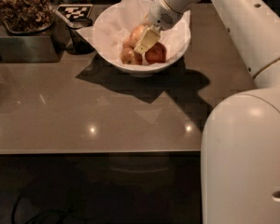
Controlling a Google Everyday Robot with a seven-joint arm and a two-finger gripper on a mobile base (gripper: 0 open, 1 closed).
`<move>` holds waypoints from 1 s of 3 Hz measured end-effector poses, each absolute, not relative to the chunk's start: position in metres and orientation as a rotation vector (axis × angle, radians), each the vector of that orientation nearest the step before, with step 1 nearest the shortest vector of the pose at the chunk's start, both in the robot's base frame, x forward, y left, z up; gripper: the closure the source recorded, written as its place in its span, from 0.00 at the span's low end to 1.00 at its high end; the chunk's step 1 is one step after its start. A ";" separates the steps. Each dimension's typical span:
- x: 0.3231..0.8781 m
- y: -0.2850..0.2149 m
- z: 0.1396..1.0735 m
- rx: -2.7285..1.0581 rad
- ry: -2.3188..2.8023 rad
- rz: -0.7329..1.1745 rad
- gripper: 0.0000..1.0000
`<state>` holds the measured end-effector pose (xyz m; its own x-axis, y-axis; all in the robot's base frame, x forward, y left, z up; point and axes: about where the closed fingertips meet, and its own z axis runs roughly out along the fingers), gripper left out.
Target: Pick apple from white bowl
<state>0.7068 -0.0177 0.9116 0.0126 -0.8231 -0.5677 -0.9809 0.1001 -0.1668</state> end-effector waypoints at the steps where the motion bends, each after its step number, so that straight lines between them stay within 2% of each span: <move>1: 0.707 -0.018 0.913 -1.760 1.847 0.383 0.98; 3: 0.661 -0.033 1.016 -1.656 1.589 0.493 1.00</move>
Offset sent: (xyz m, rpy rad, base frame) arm -0.0578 -0.0283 0.1544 0.2917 -0.2149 0.0699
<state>0.6615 -0.0328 1.0158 0.1459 -0.6623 -0.7349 -0.9620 0.0784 -0.2616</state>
